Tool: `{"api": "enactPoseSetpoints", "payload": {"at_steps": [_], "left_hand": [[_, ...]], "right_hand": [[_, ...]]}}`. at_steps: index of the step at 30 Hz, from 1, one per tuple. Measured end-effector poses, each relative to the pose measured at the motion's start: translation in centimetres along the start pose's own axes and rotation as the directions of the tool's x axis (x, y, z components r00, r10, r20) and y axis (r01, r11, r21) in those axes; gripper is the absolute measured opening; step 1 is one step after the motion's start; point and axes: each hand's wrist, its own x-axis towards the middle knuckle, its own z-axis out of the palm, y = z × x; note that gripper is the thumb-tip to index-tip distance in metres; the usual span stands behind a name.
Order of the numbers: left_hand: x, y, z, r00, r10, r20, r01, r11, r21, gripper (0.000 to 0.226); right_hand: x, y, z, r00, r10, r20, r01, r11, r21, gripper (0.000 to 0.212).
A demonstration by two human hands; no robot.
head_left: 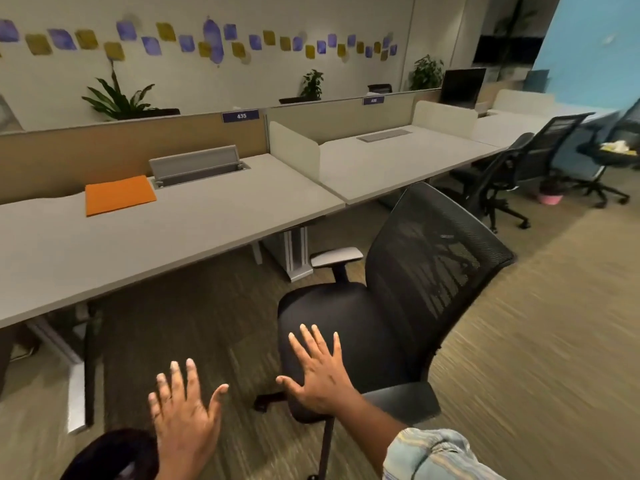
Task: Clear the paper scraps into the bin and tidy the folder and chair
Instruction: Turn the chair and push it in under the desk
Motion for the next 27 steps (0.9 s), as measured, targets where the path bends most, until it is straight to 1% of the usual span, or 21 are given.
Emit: {"api": "enactPoseSetpoints", "payload": {"at_steps": [3, 6, 9, 11, 13, 16, 18, 20, 22, 23, 25, 27], "left_hand": [[-0.1, 2.9, 0.5, 1.0, 0.02, -0.001, -0.02, 1.0, -0.007, 0.117], [0.3, 6.1, 1.4, 0.999, 0.043, 0.023, -0.043, 0.999, 0.002, 0.108], [0.7, 9.8, 3.1, 0.999, 0.04, 0.021, -0.041, 0.999, 0.014, 0.091], [0.7, 13.1, 4.5, 0.999, 0.003, 0.035, -0.003, 1.0, -0.011, 0.078], [0.5, 16.7, 6.1, 0.999, -0.014, 0.045, 0.016, 0.999, -0.049, 0.067], [0.0, 22.3, 8.6, 0.996, 0.008, 0.091, -0.004, 0.999, -0.039, 0.063], [-0.1, 26.4, 10.1, 0.992, 0.038, 0.118, -0.031, 0.998, -0.056, 0.068], [-0.5, 30.6, 11.4, 0.989, 0.073, 0.129, -0.061, 0.993, -0.101, 0.076], [-1.0, 34.8, 12.3, 0.984, 0.12, 0.13, -0.101, 0.985, -0.143, 0.081], [-1.2, 36.7, 12.7, 0.981, 0.145, 0.127, -0.124, 0.979, -0.158, 0.082], [-1.5, 40.5, 13.3, 0.973, 0.199, 0.121, -0.173, 0.965, -0.196, 0.083], [-1.7, 44.1, 13.6, 0.96, 0.249, 0.127, -0.214, 0.948, -0.237, 0.088]], "right_hand": [[0.0, 3.1, -1.8, 1.0, 0.027, 0.0, -0.027, 0.998, -0.049, 0.078], [0.1, 6.5, -3.8, 0.997, 0.073, 0.013, -0.072, 0.993, -0.094, 0.07], [-0.6, 10.3, -5.3, 0.994, 0.108, -0.001, -0.108, 0.986, -0.124, 0.048], [-1.5, 13.2, -5.8, 0.995, 0.074, -0.066, -0.084, 0.983, -0.162, 0.032], [-2.6, 16.0, -6.3, 0.992, 0.021, -0.123, -0.044, 0.981, -0.189, 0.021], [-4.1, 20.3, -6.5, 0.982, -0.044, -0.185, 0.019, 0.99, -0.138, 0.028], [-5.4, 23.2, -6.3, 0.966, -0.093, -0.24, 0.068, 0.992, -0.109, 0.035], [-6.9, 26.0, -6.0, 0.955, -0.144, -0.259, 0.119, 0.987, -0.113, 0.04], [-8.6, 29.0, -5.6, 0.956, -0.187, -0.225, 0.154, 0.976, -0.155, 0.041], [-9.4, 30.5, -5.5, 0.964, -0.186, -0.19, 0.155, 0.973, -0.169, 0.041], [-10.9, 34.0, -5.8, 0.984, -0.148, -0.098, 0.128, 0.975, -0.184, 0.039], [-11.7, 37.4, -6.6, 0.998, -0.065, -0.008, 0.062, 0.975, -0.212, 0.037]]}}
